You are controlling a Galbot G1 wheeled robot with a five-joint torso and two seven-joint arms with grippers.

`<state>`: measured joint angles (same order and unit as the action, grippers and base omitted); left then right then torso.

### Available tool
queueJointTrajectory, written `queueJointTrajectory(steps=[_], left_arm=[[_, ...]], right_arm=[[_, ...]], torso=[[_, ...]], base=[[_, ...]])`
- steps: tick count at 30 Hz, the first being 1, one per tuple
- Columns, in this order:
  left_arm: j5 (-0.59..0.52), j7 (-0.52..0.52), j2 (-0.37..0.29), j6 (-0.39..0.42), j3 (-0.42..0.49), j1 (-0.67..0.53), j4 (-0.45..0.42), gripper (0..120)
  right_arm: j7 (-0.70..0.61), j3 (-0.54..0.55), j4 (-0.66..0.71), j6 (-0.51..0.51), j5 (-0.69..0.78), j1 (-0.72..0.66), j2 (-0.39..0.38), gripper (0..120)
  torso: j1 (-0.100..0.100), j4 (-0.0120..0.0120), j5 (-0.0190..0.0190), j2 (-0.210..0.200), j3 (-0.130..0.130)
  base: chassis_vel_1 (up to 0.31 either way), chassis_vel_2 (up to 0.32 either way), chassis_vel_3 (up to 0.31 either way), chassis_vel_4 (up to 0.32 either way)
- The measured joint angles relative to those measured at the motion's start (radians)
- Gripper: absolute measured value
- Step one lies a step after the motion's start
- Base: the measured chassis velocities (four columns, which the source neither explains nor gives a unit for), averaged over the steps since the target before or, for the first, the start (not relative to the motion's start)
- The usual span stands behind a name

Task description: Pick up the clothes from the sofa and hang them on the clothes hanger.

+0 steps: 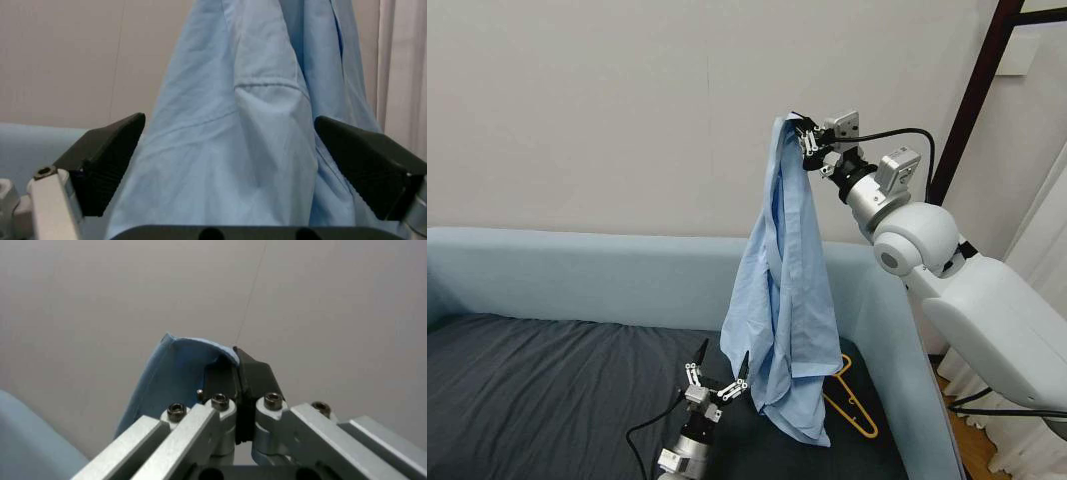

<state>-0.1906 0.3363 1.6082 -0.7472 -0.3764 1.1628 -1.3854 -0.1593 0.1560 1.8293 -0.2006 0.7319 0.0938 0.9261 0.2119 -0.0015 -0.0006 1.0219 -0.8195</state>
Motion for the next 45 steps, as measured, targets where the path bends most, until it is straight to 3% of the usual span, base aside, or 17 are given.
queueJointTrajectory(steps=[8, 22, 24, 32, 36, 39, 41, 42, 45], left_arm=[[0.034, -0.005, 0.002, -0.008, 0.009, -0.016, 0.057, 91], [0.037, 0.007, 0.001, -0.015, 0.014, -0.03, 0.079, 41], [0.035, 0.009, 0.0, -0.016, 0.017, -0.035, 0.084, 29], [0.022, 0.007, 0.0, -0.016, 0.027, -0.042, 0.081, 4], [-0.008, 0.014, 0.0, -0.004, 0.036, -0.023, 0.023, 0], [-0.055, -0.012, -0.012, 0.08, 0.06, 0.027, -0.133, 0], [-0.115, -0.062, -0.092, 0.164, 0.065, 0.057, -0.252, 0], [-0.115, -0.062, -0.092, 0.164, 0.065, 0.057, -0.252, 0], [-0.274, -0.098, -0.261, 0.275, 0.049, 0.071, -0.393, 0]], right_arm=[[0.002, -0.005, 0.016, 0.002, 0.007, 0.004, -0.017, 0], [0.001, -0.011, 0.039, 0.002, 0.014, 0.019, -0.026, 0], [0.001, -0.01, 0.035, 0.002, 0.014, 0.018, -0.024, 0], [0.001, -0.01, 0.023, 0.002, 0.01, 0.02, -0.022, 0], [0.008, -0.01, -0.002, 0.01, 0.0, 0.021, -0.018, 0], [0.025, -0.007, -0.052, 0.034, -0.016, 0.022, -0.02, 0], [0.045, -0.006, -0.091, 0.057, -0.027, 0.025, -0.027, 0], [0.045, -0.006, -0.091, 0.057, -0.027, 0.025, -0.027, 0], [0.081, -0.009, -0.129, 0.083, -0.022, 0.028, -0.035, 0]], torso=[[0.0, 0.0004, 0.0, 0.0, 0.0], [0.0, 0.0003, 0.0, 0.0, 0.0], [0.0, 0.0004, 0.0, 0.0, 0.0], [0.0, 0.0003, 0.0, 0.0, 0.0], [0.0, 0.0004, -0.0001, 0.0, 0.0], [0.0, 0.0003, -0.0005, 0.0, 0.0], [0.0, 0.0, 0.0, 0.0, 0.0], [0.0, 0.0, 0.0, 0.0, 0.0], [0.0, 0.0009, -0.0003, 0.0, 0.0]], base=[[0.0, 0.0, 0.0, 0.0], [0.0, 0.0, 0.0, 0.0], [0.0, 0.0, 0.0, 0.0], [0.0, 0.0, 0.0, 0.0], [0.0, 0.0, 0.0, 0.0], [0.0, 0.0, 0.0, 0.0], [0.0, 0.0, 0.0, 0.0], [0.0, 0.0, 0.0, 0.0], [0.0, 0.0, 0.0, 0.0]])
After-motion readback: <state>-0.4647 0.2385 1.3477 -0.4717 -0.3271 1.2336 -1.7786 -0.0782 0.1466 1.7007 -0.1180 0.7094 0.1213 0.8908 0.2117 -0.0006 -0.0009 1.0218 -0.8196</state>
